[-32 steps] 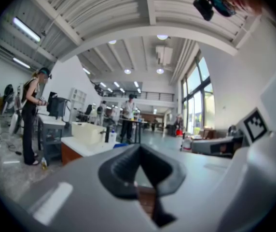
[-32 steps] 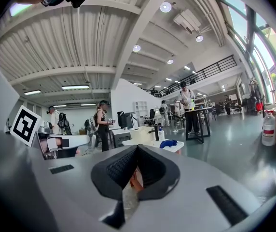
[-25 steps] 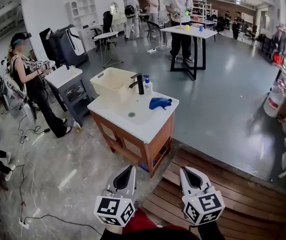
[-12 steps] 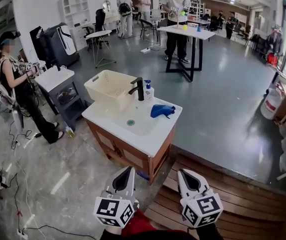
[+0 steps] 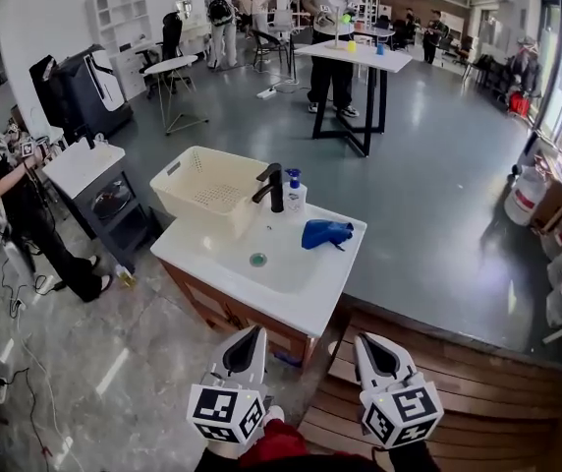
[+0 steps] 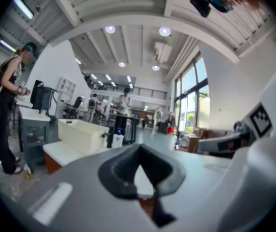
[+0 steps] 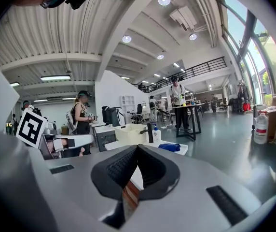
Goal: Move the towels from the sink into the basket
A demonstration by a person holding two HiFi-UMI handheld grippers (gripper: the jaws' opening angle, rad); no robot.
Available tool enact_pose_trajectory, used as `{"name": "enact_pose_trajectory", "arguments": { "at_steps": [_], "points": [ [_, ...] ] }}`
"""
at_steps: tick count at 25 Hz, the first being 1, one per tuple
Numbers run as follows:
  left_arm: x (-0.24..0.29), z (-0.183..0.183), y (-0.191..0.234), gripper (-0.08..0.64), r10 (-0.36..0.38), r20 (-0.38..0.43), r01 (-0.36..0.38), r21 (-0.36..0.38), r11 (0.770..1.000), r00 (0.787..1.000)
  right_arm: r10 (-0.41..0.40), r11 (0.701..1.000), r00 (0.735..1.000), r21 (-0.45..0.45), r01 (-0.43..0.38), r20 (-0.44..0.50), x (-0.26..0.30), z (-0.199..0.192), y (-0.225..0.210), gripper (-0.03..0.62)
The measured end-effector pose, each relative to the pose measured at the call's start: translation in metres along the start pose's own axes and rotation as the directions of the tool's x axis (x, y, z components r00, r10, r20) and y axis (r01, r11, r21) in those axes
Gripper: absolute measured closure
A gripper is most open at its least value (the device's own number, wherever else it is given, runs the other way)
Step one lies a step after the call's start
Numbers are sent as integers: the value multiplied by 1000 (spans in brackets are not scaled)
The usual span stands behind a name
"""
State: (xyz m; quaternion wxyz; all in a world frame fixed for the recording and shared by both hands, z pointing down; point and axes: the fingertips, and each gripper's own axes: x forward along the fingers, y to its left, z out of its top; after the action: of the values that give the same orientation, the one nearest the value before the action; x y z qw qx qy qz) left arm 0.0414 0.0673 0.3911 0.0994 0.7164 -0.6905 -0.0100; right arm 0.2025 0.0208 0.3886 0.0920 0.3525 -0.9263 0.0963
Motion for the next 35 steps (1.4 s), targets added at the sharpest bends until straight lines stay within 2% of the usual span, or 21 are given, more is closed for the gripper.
{"name": "enact_pose_trajectory", "arguments": {
  "at_steps": [10,24,35],
  "points": [
    [64,-1,38,557,-143,-60,144,22,989,988,-149,988,989,25,150,-21,49,2,-6,584],
    [112,-15,47,556,-298,-126,301,11,953,946,-277,960,960,40,278,-31,75,5,-9,584],
    [140,-22,39,555,-347,-176,361,52,931,921,-327,945,944,15,328,-34,74,11,-13,584]
  ]
}}
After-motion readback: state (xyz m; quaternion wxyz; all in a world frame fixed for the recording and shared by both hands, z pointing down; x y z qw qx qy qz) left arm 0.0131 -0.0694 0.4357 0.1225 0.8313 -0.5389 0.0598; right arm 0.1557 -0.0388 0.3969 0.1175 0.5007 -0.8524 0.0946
